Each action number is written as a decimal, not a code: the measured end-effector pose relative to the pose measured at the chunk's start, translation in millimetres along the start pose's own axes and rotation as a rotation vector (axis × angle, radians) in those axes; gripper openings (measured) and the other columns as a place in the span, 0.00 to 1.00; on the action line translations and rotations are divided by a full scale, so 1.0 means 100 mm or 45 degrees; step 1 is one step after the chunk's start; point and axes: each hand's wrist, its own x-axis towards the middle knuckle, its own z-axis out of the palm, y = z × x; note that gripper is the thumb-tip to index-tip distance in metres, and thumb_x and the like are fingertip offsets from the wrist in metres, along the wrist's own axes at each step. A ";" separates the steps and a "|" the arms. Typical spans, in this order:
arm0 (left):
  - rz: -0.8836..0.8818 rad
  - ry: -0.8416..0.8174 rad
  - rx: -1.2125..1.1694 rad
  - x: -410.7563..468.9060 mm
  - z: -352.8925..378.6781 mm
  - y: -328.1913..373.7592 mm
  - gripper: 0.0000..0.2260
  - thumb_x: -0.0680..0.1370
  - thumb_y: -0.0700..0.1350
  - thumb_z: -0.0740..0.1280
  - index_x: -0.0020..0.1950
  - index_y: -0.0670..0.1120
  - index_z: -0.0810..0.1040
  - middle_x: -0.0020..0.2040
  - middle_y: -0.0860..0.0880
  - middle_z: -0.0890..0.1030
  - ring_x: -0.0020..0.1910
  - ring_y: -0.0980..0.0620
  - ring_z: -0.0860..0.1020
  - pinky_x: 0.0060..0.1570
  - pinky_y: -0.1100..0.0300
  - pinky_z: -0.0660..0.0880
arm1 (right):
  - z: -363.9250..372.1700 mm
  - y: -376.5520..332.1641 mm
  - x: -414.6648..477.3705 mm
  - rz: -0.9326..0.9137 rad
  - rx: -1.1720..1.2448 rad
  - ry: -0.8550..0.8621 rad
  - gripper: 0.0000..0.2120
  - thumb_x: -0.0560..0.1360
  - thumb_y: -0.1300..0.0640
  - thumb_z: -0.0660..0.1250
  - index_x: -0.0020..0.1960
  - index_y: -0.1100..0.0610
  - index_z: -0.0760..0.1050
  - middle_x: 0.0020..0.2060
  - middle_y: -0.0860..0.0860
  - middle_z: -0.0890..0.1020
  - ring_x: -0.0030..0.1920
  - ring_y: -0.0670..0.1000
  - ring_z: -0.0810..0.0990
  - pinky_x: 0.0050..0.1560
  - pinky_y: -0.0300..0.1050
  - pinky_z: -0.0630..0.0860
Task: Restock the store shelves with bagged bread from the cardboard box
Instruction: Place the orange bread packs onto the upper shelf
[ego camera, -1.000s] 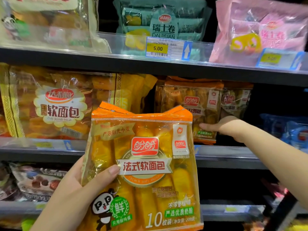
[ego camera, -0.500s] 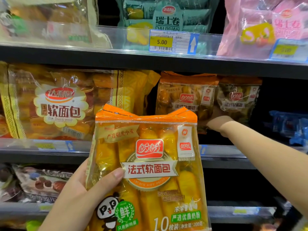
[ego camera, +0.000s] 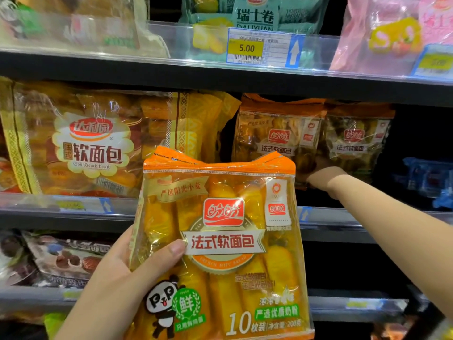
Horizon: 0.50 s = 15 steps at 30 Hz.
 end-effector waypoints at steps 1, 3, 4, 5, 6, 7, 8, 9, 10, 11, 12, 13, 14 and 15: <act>-0.011 0.012 -0.029 0.04 0.00 -0.01 0.33 0.51 0.61 0.82 0.56 0.62 0.84 0.55 0.48 0.88 0.54 0.42 0.87 0.59 0.38 0.78 | 0.01 0.05 0.07 0.009 0.008 -0.014 0.39 0.74 0.48 0.75 0.79 0.53 0.62 0.75 0.56 0.70 0.72 0.61 0.70 0.73 0.58 0.68; 0.002 0.028 -0.017 0.06 -0.01 -0.06 0.34 0.50 0.60 0.82 0.56 0.62 0.84 0.55 0.48 0.88 0.52 0.43 0.87 0.59 0.38 0.78 | 0.00 0.08 0.07 0.080 -0.025 -0.034 0.38 0.75 0.45 0.74 0.79 0.53 0.63 0.74 0.56 0.71 0.70 0.61 0.72 0.70 0.58 0.71; 0.003 0.047 -0.036 0.06 0.00 -0.06 0.35 0.49 0.61 0.83 0.56 0.62 0.84 0.54 0.48 0.88 0.52 0.43 0.87 0.58 0.39 0.78 | -0.01 0.07 0.03 0.132 -0.073 -0.019 0.36 0.75 0.44 0.73 0.78 0.54 0.64 0.72 0.57 0.73 0.68 0.61 0.74 0.68 0.56 0.73; -0.013 0.057 -0.040 0.05 0.03 -0.06 0.36 0.48 0.62 0.83 0.56 0.63 0.84 0.54 0.49 0.88 0.52 0.44 0.87 0.58 0.40 0.78 | -0.03 0.09 0.02 0.172 -0.091 -0.020 0.35 0.75 0.43 0.73 0.76 0.55 0.66 0.70 0.57 0.75 0.66 0.61 0.76 0.66 0.55 0.75; -0.023 0.038 -0.036 0.04 0.05 -0.05 0.35 0.47 0.62 0.83 0.55 0.63 0.85 0.54 0.49 0.88 0.51 0.45 0.88 0.56 0.41 0.79 | -0.05 0.11 0.01 0.188 -0.064 -0.026 0.35 0.73 0.42 0.75 0.75 0.54 0.69 0.67 0.56 0.77 0.63 0.60 0.78 0.64 0.55 0.77; -0.017 0.059 -0.023 0.02 0.09 -0.06 0.33 0.48 0.62 0.82 0.54 0.64 0.84 0.53 0.50 0.88 0.49 0.47 0.88 0.55 0.43 0.79 | -0.09 0.12 0.01 0.191 -0.035 -0.043 0.36 0.69 0.40 0.77 0.72 0.53 0.72 0.64 0.56 0.80 0.60 0.59 0.80 0.62 0.56 0.79; -0.008 0.069 -0.025 0.01 0.12 -0.07 0.32 0.49 0.62 0.80 0.53 0.65 0.84 0.52 0.51 0.89 0.48 0.48 0.88 0.54 0.43 0.79 | -0.12 0.17 0.05 0.180 -0.013 -0.030 0.37 0.65 0.38 0.78 0.69 0.53 0.74 0.62 0.55 0.82 0.57 0.58 0.82 0.60 0.56 0.81; -0.016 0.071 -0.025 -0.01 0.15 -0.09 0.31 0.50 0.62 0.79 0.53 0.66 0.84 0.52 0.52 0.89 0.48 0.49 0.88 0.54 0.43 0.80 | -0.17 0.20 0.05 0.167 -0.021 -0.011 0.39 0.62 0.36 0.78 0.67 0.54 0.75 0.60 0.55 0.82 0.56 0.58 0.82 0.59 0.56 0.81; -0.023 0.074 -0.008 -0.02 0.19 -0.11 0.32 0.50 0.63 0.79 0.54 0.66 0.83 0.52 0.52 0.89 0.48 0.49 0.88 0.54 0.43 0.80 | -0.22 0.24 0.02 0.153 -0.015 0.002 0.41 0.62 0.35 0.78 0.68 0.55 0.75 0.60 0.55 0.82 0.57 0.59 0.82 0.61 0.57 0.80; -0.028 0.077 0.002 -0.04 0.23 -0.12 0.31 0.50 0.63 0.79 0.54 0.66 0.83 0.52 0.53 0.89 0.48 0.49 0.88 0.53 0.43 0.80 | -0.28 0.19 -0.10 0.157 -0.015 0.017 0.44 0.61 0.34 0.79 0.70 0.56 0.74 0.61 0.55 0.81 0.59 0.59 0.80 0.63 0.57 0.79; -0.026 0.069 0.002 -0.06 0.28 -0.13 0.31 0.51 0.63 0.80 0.53 0.66 0.83 0.51 0.52 0.89 0.47 0.49 0.88 0.51 0.44 0.81 | -0.33 0.12 -0.25 0.144 0.019 0.029 0.47 0.60 0.34 0.79 0.71 0.56 0.73 0.62 0.54 0.81 0.61 0.58 0.79 0.64 0.56 0.78; -0.017 0.068 -0.012 -0.08 0.32 -0.14 0.29 0.53 0.62 0.82 0.53 0.64 0.83 0.50 0.52 0.89 0.46 0.48 0.88 0.49 0.45 0.81 | -0.37 0.09 -0.38 0.118 0.082 0.043 0.46 0.61 0.35 0.80 0.72 0.56 0.72 0.63 0.53 0.81 0.62 0.57 0.79 0.64 0.54 0.77; -0.014 0.060 -0.029 -0.09 0.37 -0.16 0.28 0.56 0.61 0.84 0.54 0.63 0.83 0.50 0.51 0.89 0.46 0.47 0.88 0.48 0.45 0.81 | -0.40 0.08 -0.52 0.071 0.154 0.057 0.42 0.65 0.38 0.80 0.72 0.56 0.71 0.63 0.52 0.81 0.62 0.55 0.79 0.63 0.51 0.78; -0.025 0.040 -0.045 -0.11 0.43 -0.16 0.27 0.60 0.59 0.84 0.57 0.61 0.82 0.51 0.49 0.89 0.46 0.45 0.88 0.49 0.44 0.81 | -0.43 0.09 -0.66 0.030 0.209 0.064 0.37 0.69 0.43 0.79 0.72 0.55 0.71 0.62 0.51 0.81 0.60 0.53 0.80 0.60 0.49 0.78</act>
